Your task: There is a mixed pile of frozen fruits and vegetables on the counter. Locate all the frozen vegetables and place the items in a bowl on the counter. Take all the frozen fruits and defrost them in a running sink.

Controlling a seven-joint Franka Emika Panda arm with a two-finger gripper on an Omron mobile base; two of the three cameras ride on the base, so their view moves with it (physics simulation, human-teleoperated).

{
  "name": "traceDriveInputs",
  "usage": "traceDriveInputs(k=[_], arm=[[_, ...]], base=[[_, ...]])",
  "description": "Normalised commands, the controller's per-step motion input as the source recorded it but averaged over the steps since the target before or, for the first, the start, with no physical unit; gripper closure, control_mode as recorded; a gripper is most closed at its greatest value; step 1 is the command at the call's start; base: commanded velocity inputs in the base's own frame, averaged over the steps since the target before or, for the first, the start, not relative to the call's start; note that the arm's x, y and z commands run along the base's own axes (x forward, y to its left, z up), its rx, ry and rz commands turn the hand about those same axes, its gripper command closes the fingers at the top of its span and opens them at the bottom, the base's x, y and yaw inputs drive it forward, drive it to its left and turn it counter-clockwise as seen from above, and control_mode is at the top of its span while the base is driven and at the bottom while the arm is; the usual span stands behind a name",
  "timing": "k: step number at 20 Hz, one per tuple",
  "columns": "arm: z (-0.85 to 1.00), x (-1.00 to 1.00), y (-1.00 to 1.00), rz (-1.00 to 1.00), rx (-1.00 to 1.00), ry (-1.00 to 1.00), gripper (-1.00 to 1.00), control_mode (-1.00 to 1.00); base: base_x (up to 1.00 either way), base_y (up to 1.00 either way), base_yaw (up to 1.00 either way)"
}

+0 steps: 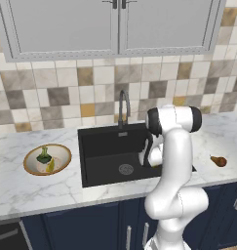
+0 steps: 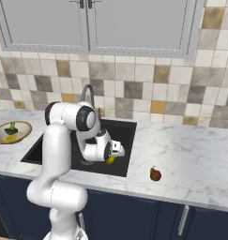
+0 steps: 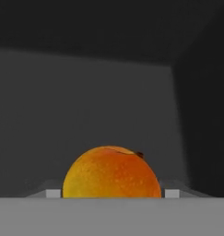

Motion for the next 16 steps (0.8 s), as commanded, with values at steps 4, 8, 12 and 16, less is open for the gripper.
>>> traceDriveInputs(k=[4,8,12,16], arm=[[0.54,-0.06,0.0,0.0,0.0,-0.01,-1.0,-1.0],[0.83,-0.11,0.0,0.0,0.0,-0.04,-1.0,-1.0],[0.73,-0.39,0.05,0.0,0.03,-0.06,-1.0,-1.0],[0.79,-0.49,0.21,0.0,0.01,-0.03,-1.0,-1.0]], base=[[0.0,0.0,0.0],[0.0,0.0,0.0],[0.0,0.0,0.0],[0.0,0.0,0.0]])
